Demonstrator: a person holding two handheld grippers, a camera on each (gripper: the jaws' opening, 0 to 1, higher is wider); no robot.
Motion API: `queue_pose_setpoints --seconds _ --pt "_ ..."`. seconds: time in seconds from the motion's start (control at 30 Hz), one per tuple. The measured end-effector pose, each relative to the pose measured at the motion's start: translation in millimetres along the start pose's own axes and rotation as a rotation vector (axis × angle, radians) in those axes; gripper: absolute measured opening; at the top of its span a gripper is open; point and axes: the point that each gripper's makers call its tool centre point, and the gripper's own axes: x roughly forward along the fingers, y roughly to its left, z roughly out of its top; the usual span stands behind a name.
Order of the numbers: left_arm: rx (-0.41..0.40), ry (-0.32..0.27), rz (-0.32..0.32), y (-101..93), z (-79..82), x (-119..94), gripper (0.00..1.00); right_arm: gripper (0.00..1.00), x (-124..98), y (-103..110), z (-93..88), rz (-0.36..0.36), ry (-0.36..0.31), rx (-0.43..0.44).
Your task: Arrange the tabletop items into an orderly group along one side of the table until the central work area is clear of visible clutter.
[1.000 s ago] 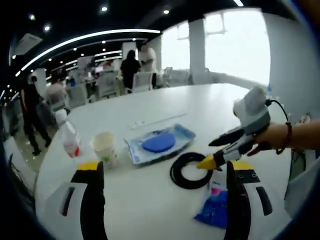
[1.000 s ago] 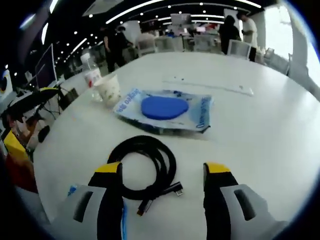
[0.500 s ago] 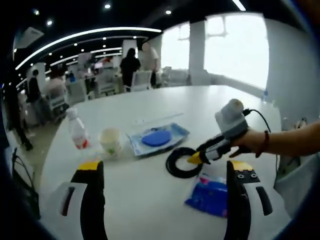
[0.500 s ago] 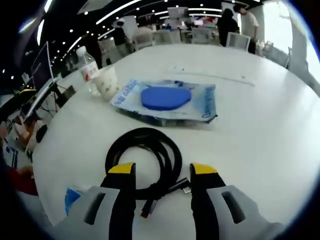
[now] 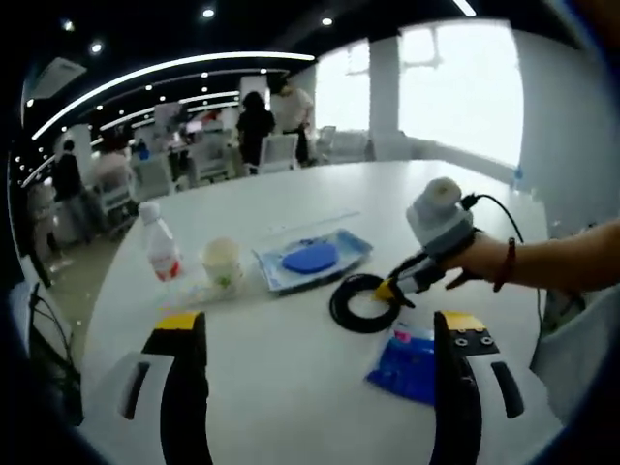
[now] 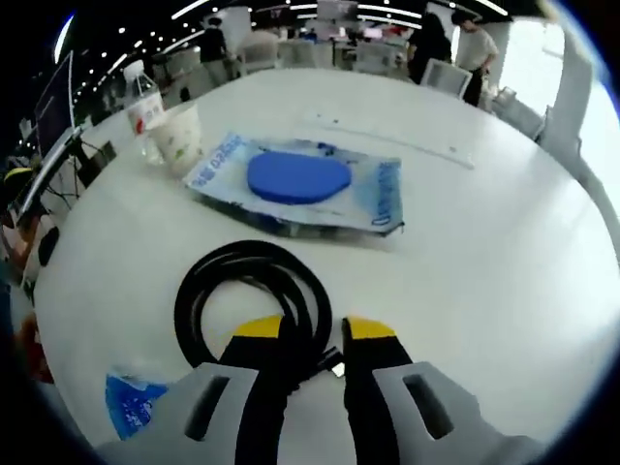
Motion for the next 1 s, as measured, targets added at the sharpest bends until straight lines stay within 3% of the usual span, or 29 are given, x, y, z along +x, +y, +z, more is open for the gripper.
queue_pose_setpoints --seconds 0.23,0.3,0.37,0.47,0.73,0.9,1.0 --pt "0.017 0.008 0.008 3.0 -2.5 -1 0.96 0.11 1 -5 0.2 0.005 0.003 0.048" --pt "0.022 0.008 0.012 3.5 -2.3 -1 0.96 0.07 1 -6 2.1 0.011 -0.001 0.126" --pt "0.028 0.014 0.012 3.3 -3.2 -1 0.96 0.07 1 -4 0.7 0.023 0.006 0.077" --pt "0.041 0.018 0.017 3.9 -3.2 -1 0.96 0.06 1 -3 0.6 0.026 0.016 0.07" --pt "0.062 0.014 0.028 4.6 -1.8 -2 0.96 0.05 -11 -3 5.4 0.062 -0.001 0.151" --pt "0.066 0.012 0.027 4.1 -0.8 -2 0.97 0.05 -22 -10 13.4 0.057 -0.025 0.168" --pt "0.069 0.009 0.025 3.7 0.1 -2 0.96 0.05 -29 -16 18.8 0.072 -0.04 0.225"
